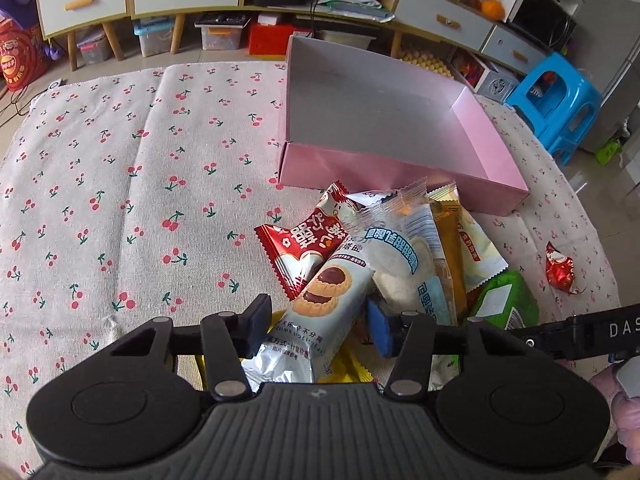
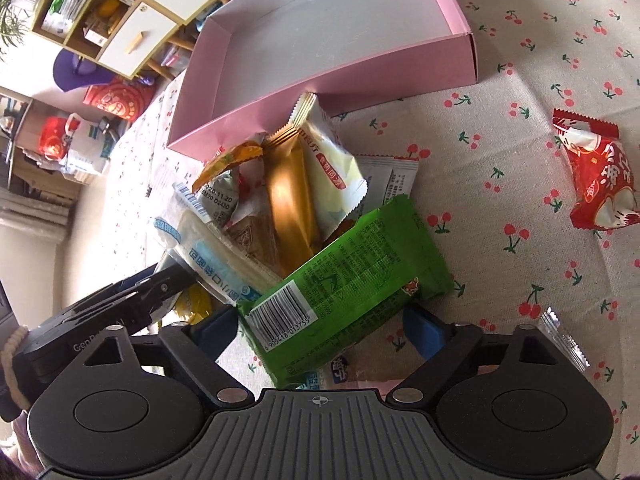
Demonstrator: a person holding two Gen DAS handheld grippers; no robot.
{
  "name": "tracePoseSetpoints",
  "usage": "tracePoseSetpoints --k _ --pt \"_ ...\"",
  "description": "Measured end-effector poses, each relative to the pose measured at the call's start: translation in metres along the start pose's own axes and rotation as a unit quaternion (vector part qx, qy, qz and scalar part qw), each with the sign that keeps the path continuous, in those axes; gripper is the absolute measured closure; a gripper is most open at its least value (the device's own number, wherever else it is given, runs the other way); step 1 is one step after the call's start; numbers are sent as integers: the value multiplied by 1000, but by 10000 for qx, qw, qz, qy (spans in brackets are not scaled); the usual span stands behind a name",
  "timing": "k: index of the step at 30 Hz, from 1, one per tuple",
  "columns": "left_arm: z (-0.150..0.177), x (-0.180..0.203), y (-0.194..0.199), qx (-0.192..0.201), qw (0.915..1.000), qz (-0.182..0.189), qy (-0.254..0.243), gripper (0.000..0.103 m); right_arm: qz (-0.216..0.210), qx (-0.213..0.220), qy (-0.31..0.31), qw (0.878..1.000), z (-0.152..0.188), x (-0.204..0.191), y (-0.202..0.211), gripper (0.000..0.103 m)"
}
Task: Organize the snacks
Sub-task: 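Grasp the white chocolate-tart biscuit packet with the left tool while the right tool grasps the green packet, then lift both held packets and carry them over the pink box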
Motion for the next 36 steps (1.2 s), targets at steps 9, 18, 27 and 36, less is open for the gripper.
tracePoseSetpoints --k 9,18,27,36 --pt "1 -1 10 34 10000 -19 85 70 -141 93 -273 9995 -1 9 13 53" --pt "-1 -5 21 99 9995 10 316 72 -262 170 -386 9988 -2 13 25 70" --pt "19 2 18 -235 9992 93 315 69 -125 165 -1162 9930 -11 37 21 37" --pt "23 8 17 -182 9998 -84 -97 68 345 546 -833 9944 -22 30 5 35"
Point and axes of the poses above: each gripper's, at about its wrist camera, not at the fingertips, and y roughly against the way its jaws point, x to its right, z to its underside, the point moved 9 cm from there along -y, roughly the way its jaws point, and after that the axes turned 9 degrees about x, right-handed, at the moved point
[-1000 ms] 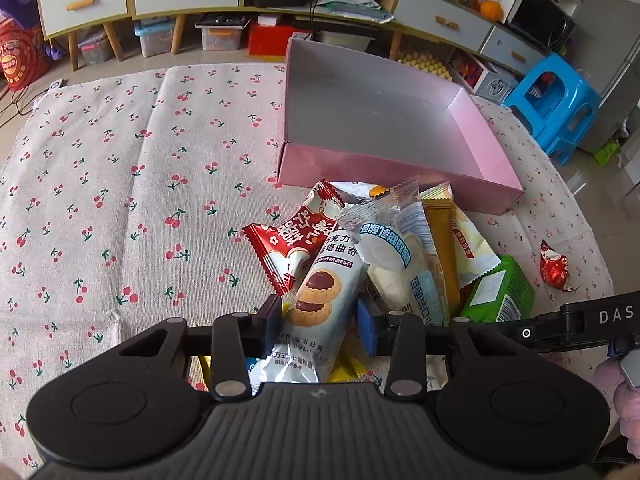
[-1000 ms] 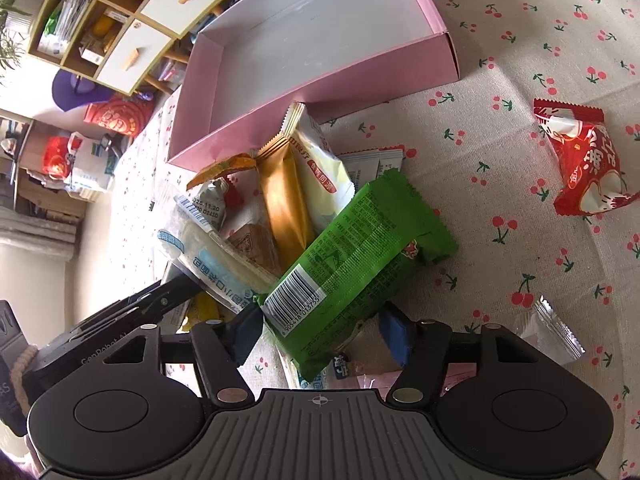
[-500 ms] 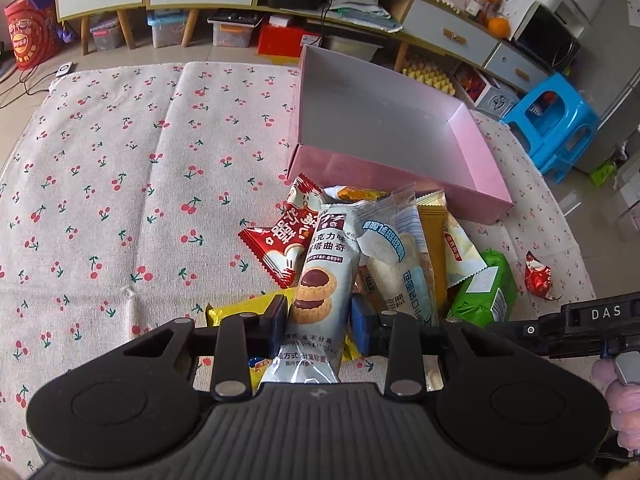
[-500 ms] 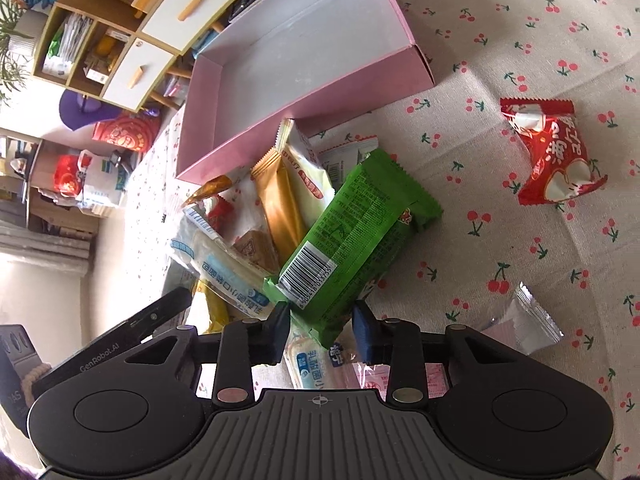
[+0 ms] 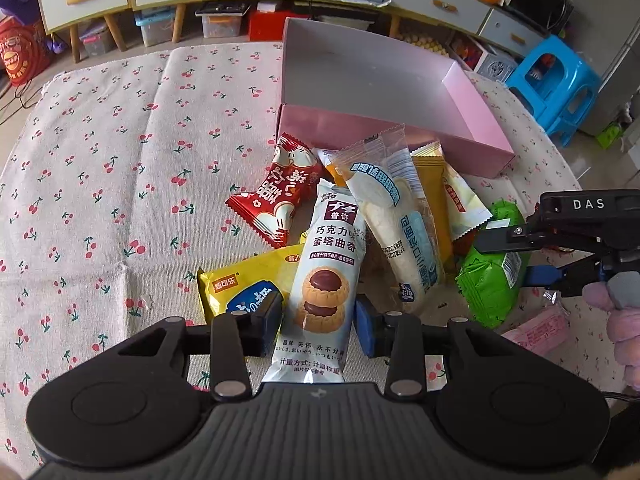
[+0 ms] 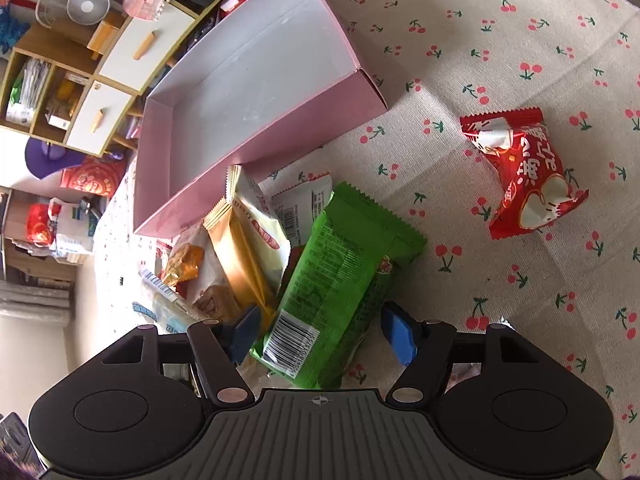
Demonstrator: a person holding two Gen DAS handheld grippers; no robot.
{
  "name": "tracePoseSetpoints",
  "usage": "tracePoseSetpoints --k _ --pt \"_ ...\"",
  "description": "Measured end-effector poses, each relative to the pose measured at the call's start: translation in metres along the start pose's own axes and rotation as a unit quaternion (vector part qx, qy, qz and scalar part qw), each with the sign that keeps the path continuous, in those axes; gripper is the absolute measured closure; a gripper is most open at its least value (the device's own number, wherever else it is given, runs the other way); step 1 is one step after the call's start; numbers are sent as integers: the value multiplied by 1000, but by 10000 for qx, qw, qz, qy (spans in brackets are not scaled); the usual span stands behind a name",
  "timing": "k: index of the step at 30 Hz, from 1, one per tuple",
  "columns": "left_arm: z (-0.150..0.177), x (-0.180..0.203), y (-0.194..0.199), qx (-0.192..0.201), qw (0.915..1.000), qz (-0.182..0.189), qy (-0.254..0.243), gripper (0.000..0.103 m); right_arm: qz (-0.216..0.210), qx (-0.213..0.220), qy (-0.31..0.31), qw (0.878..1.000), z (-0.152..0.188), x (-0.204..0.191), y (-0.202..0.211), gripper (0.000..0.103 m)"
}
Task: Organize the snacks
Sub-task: 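Lift both held packets and carry them over the pink box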
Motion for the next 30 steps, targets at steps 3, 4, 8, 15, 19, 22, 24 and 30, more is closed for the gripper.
tracePoseSetpoints --k 3,4,8,15,19,22,24,30 --pt "1 -1 1 9 10000 -35 -45 69 180 147 199 9995 1 -2 0 48" --pt "1 -1 1 5 10000 -51 -58 70 184 192 270 9993 0 -2 2 51" --pt "1 -2 7 50 10000 -40 45 74 134 205 244 9994 1 -1 5 56" --pt "-3 -6 20 214 9995 5 250 75 -77 249 78 9996 -2 2 22 57" --pt "-7 -7 30 349 9986 76 386 75 -275 320 -41 9991 -7 -1 35 57" --pt "-12 -7 38 485 9976 120 470 75 -435 375 -89 9983 -10 -5 44 57" --pt "-16 -7 43 573 9968 162 539 75 -524 418 -95 9977 -13 -7 50 57" --pt "-32 -9 52 819 9936 215 751 76 -735 595 -187 9953 -28 -16 62 57"
Point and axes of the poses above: each gripper's, at about its wrist camera, not at the fingertips, and y roughly against the way its jaws point, x to its right, z to its underside, the point moved 9 cm from there along -y, roughly the way its jaws point, and after that the axes turned 9 degrees about x, right-handed, at the moved point
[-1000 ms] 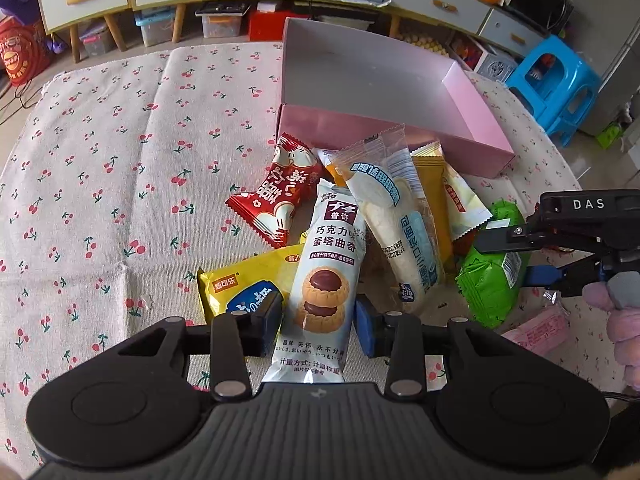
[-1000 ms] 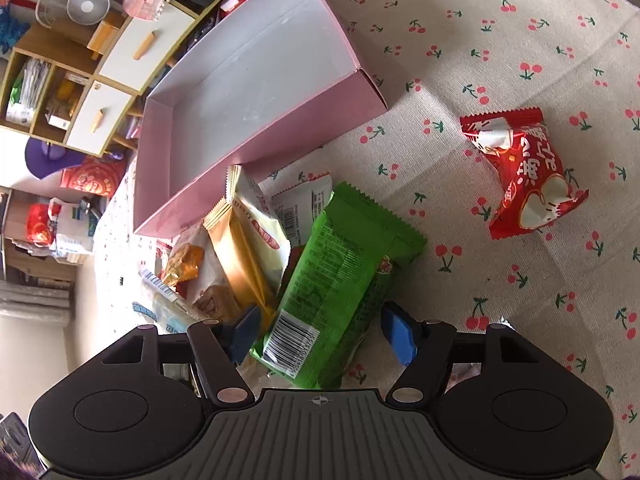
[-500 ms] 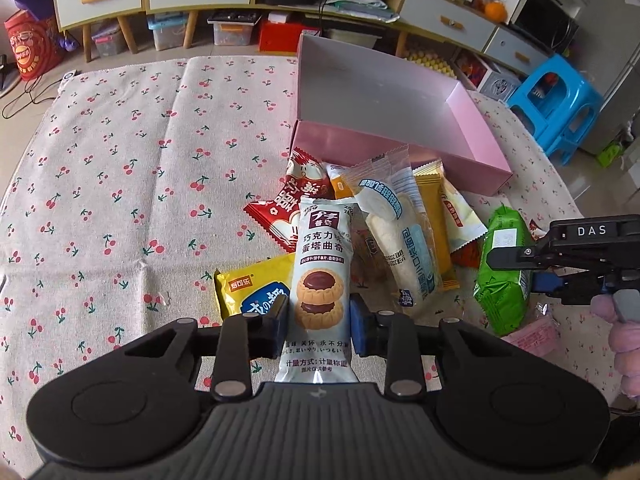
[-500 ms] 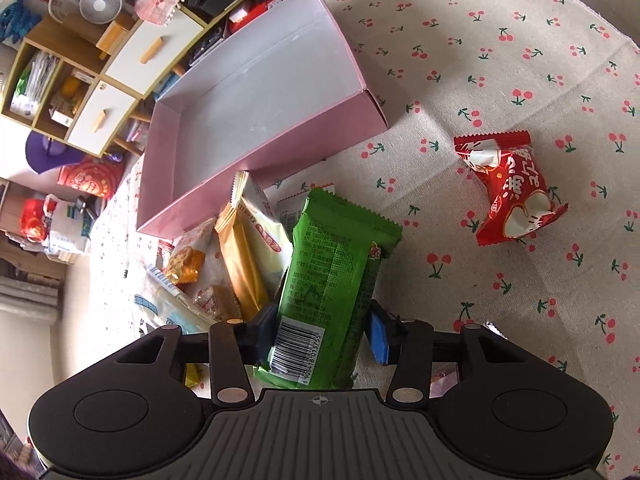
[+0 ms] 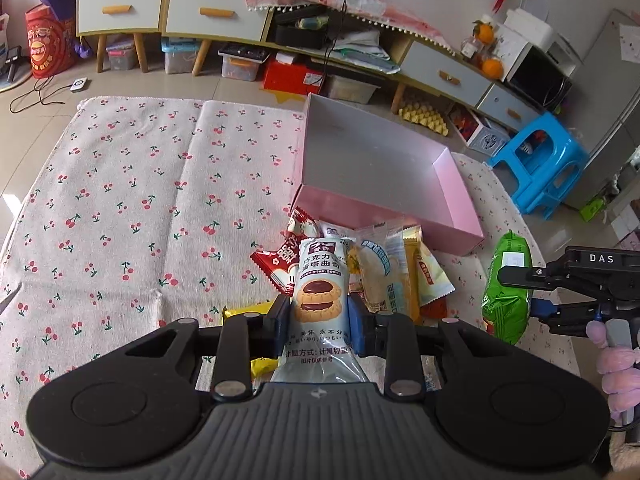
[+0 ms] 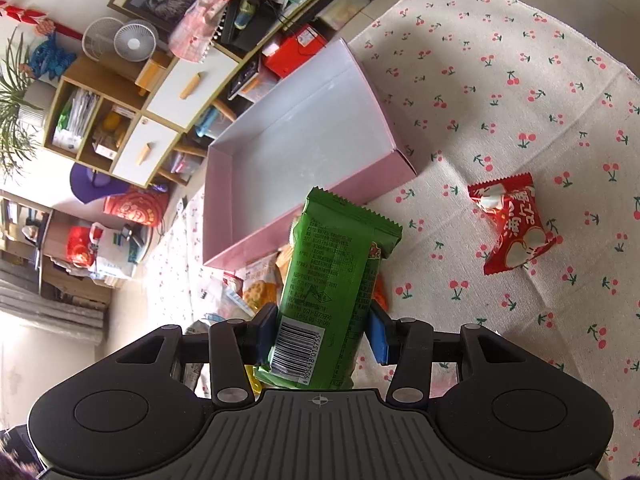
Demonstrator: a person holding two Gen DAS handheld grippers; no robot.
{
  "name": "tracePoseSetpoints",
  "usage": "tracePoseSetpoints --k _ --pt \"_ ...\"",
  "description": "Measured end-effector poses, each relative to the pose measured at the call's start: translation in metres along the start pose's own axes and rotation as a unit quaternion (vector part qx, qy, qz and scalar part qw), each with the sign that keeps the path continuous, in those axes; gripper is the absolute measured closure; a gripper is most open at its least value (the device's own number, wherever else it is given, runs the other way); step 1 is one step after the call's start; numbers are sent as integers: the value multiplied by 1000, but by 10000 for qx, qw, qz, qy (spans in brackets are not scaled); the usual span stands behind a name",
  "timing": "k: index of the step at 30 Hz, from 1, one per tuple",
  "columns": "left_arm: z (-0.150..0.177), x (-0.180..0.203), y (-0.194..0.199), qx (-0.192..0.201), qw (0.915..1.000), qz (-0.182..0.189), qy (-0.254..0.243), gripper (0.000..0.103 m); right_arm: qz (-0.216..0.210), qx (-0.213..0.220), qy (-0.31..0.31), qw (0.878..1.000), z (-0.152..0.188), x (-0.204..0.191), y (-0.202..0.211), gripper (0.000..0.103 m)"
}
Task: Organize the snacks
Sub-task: 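Lift both held packets and carry them over the pink box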
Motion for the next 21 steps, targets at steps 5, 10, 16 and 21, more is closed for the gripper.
tracePoseSetpoints --k 5,10,16,21 --pt "-13 2 -1 152 9997 78 194 78 -72 106 -106 9999 -14 -8 -1 57" --pt "-26 6 -7 268 9988 120 385 79 -206 214 -197 9994 -27 -21 -3 57" --pt "-40 10 -13 410 9967 287 632 103 -290 283 -250 9989 -39 -33 -10 57" --pt "-43 19 -21 338 9978 404 400 96 -311 246 -320 9987 -42 -35 -18 57"
Point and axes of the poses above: each gripper's, at about its wrist camera, not at the fingertips, and y roughly against the way its jaws point, x to its right, z to its underside, the point moved 9 cm from there along -y, roughly the way its jaws point, and after that the axes turned 9 degrees about x, right-handed, at the moved point
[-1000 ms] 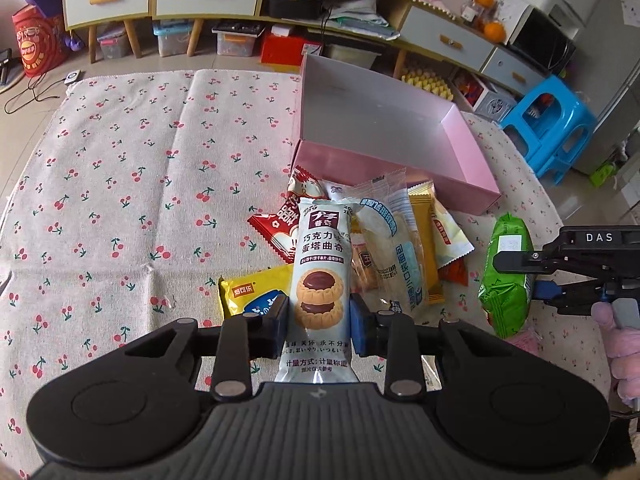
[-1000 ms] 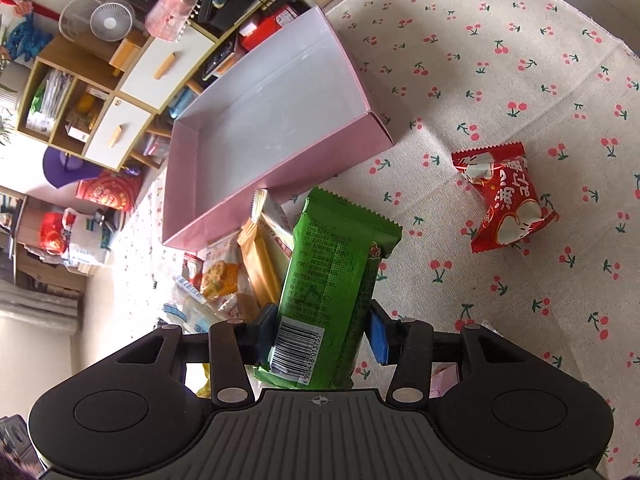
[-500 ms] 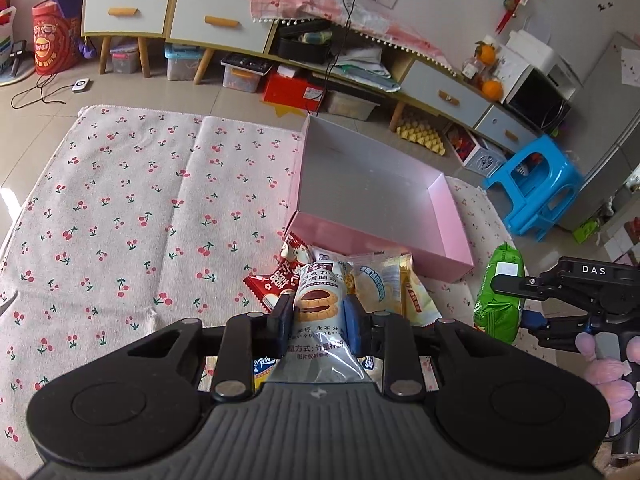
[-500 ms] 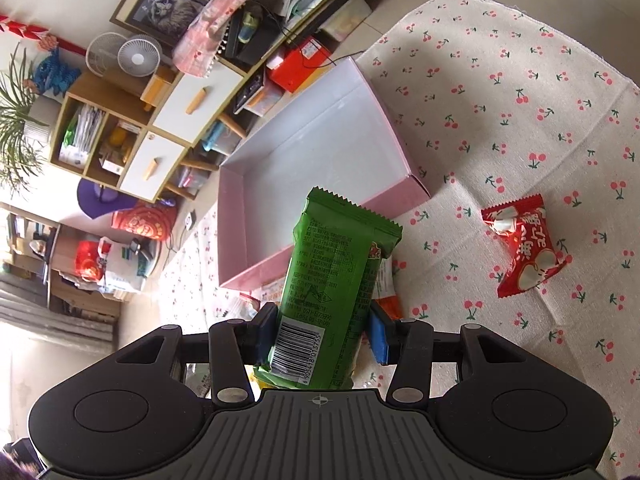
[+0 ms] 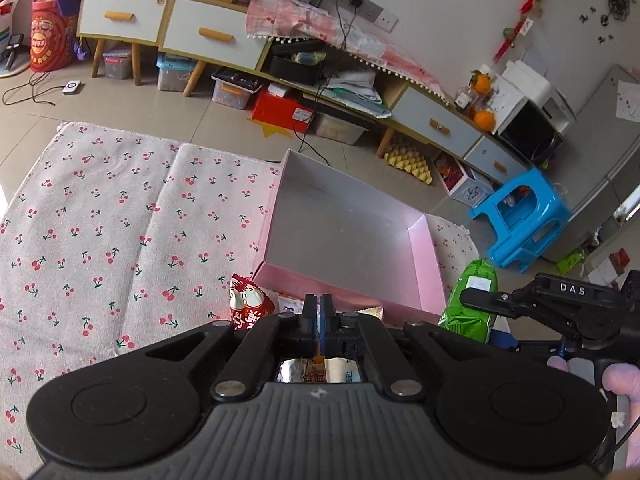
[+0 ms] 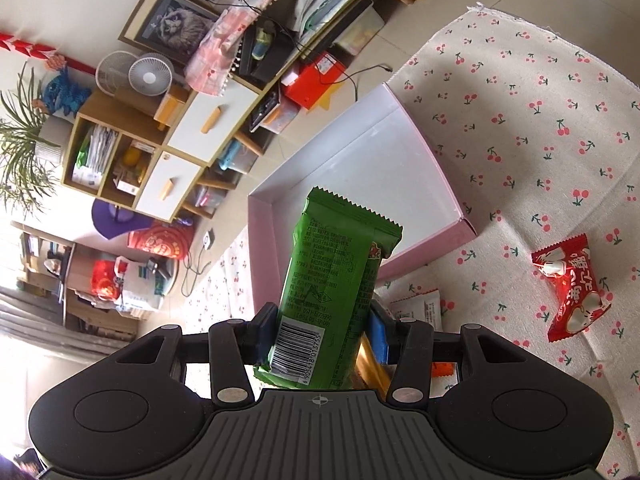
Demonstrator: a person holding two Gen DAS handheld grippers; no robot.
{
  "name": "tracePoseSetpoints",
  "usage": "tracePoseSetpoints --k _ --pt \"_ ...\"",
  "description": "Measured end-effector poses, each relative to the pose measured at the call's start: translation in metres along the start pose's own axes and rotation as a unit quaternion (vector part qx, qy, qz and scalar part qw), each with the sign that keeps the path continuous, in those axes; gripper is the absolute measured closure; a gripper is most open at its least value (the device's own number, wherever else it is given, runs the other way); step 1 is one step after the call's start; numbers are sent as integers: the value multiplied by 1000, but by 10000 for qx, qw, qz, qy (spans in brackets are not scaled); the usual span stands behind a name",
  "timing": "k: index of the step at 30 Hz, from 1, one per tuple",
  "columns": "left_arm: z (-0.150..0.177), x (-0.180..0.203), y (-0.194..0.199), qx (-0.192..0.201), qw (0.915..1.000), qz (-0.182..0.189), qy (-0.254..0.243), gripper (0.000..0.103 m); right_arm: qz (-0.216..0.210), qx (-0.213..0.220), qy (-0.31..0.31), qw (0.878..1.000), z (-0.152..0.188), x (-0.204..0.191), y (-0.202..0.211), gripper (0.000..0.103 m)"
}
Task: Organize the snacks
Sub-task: 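Lift both held packets and carry them over the pink box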
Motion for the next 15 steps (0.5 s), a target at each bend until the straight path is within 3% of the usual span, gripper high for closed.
tracePoseSetpoints --k 3,9,15 --pt "17 -3 -13 -389 9991 -136 -103 71 45 -94 -4 9999 3 5 -3 57" --pt "57 -13 -30 -1179 9900 -546 -542 66 242 -371 117 9990 20 16 -10 57" --pt "73 -1 -32 -1460 9849 -480 -797 54 285 -467 216 9983 31 17 -11 57"
Point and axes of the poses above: each gripper's, at about its wrist camera, not at the fingertips, and y roughly against the way its jaws point, x to its right, z to its underside, the point moved 9 cm from there along -y, roughly the way its jaws point, and after that the axes turned 9 degrees about x, right-handed, at the moved point
